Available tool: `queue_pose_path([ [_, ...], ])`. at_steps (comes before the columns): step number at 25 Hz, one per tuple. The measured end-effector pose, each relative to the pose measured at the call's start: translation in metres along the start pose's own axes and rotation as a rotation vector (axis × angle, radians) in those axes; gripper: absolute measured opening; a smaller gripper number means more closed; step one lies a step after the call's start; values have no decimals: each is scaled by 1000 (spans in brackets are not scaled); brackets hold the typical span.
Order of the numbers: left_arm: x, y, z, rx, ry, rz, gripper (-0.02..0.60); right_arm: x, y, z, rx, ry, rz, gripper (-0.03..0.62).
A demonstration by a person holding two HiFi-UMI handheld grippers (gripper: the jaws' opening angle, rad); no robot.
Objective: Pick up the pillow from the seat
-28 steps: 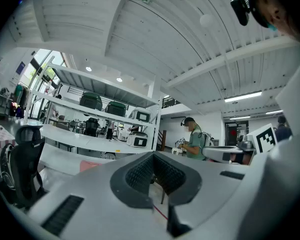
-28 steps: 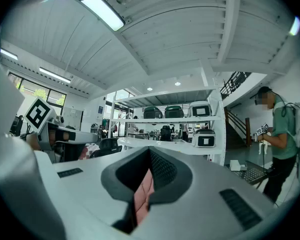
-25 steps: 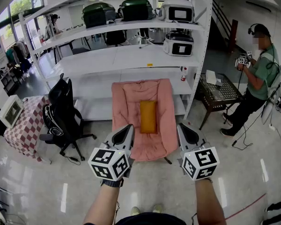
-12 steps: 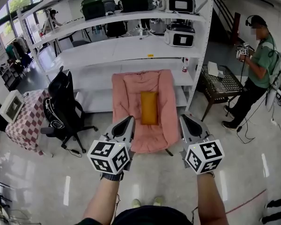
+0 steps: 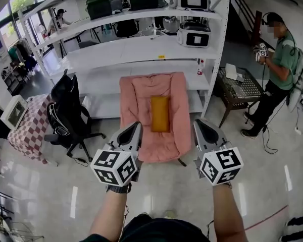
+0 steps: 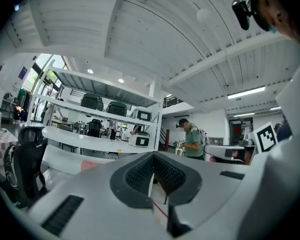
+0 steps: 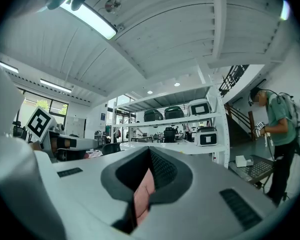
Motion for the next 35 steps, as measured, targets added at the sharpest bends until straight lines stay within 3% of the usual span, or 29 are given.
queue_pose_path([
  [8, 4, -3, 20, -12, 6, 4, 6, 5, -22, 6, 2, -2, 22, 3],
  [17, 10, 26, 52, 4, 20, -1, 6, 16, -31, 43, 21, 15, 23, 3],
  [35, 13, 189, 146, 45, 52, -30, 6, 45, -9, 215, 72, 82, 5, 3],
])
Point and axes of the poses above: the fingertips, and each gripper's own axes: z forward along the fingers, y to its left, x out of its underside, the point moved 9 cm from there along -z, backward along the fingers, and after that the axes turned 11 degrees about x, right-handed, at the moved point
